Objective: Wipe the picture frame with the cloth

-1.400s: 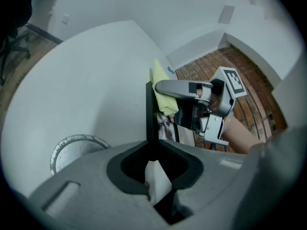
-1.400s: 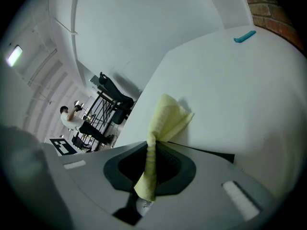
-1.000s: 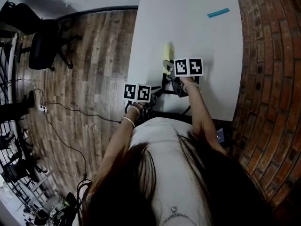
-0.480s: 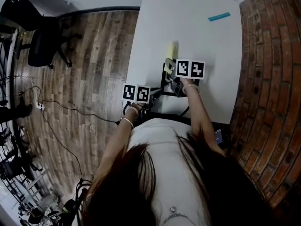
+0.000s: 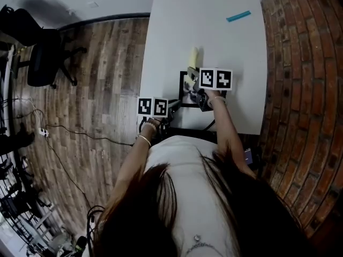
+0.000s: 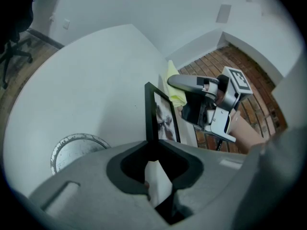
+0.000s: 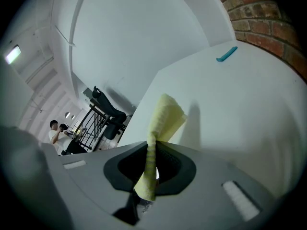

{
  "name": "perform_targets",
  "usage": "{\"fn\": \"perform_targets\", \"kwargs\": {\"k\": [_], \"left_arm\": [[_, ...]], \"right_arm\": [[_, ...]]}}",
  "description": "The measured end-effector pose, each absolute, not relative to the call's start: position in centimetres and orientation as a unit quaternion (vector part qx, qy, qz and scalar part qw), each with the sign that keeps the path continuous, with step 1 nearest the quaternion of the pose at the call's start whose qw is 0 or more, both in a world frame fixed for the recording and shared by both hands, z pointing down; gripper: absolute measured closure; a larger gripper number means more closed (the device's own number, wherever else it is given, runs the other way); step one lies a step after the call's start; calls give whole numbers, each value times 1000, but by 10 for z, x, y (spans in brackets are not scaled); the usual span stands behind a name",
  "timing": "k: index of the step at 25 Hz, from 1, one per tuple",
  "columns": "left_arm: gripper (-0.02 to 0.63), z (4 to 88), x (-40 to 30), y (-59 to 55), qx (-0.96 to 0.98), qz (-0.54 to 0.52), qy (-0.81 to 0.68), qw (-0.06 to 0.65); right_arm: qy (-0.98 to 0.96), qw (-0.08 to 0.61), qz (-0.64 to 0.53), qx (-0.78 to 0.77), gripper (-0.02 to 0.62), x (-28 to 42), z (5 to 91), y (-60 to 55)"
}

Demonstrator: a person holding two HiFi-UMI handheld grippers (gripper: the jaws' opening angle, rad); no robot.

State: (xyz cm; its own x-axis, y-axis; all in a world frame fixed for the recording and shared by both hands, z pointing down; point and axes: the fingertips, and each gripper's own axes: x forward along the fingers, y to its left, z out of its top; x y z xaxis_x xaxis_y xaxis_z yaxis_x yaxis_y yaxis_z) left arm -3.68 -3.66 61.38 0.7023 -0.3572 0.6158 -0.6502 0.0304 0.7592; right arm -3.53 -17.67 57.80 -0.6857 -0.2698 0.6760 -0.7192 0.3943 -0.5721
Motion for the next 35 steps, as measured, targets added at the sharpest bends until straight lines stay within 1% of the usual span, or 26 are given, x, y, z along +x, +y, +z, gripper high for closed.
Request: {"fn": "perform_targets", "kwargs": {"k": [10,20,28,35], "left_arm": [[531,612,-38,-39,699,157,-388,580],[531,610,-34,-27,718,206,-389,539],[531,593,-39,-23,732,210,-407,504],[550,566,-55,-31,745,192,-442,461]], "right_arm": [[-807,238,417,344,560,-14,554,-168],[-814,211,390,375,560,5,530,-151],[-821,190,360,401,560,20,509,-136],[-835,180,310,417,560,26,486,-122]]}}
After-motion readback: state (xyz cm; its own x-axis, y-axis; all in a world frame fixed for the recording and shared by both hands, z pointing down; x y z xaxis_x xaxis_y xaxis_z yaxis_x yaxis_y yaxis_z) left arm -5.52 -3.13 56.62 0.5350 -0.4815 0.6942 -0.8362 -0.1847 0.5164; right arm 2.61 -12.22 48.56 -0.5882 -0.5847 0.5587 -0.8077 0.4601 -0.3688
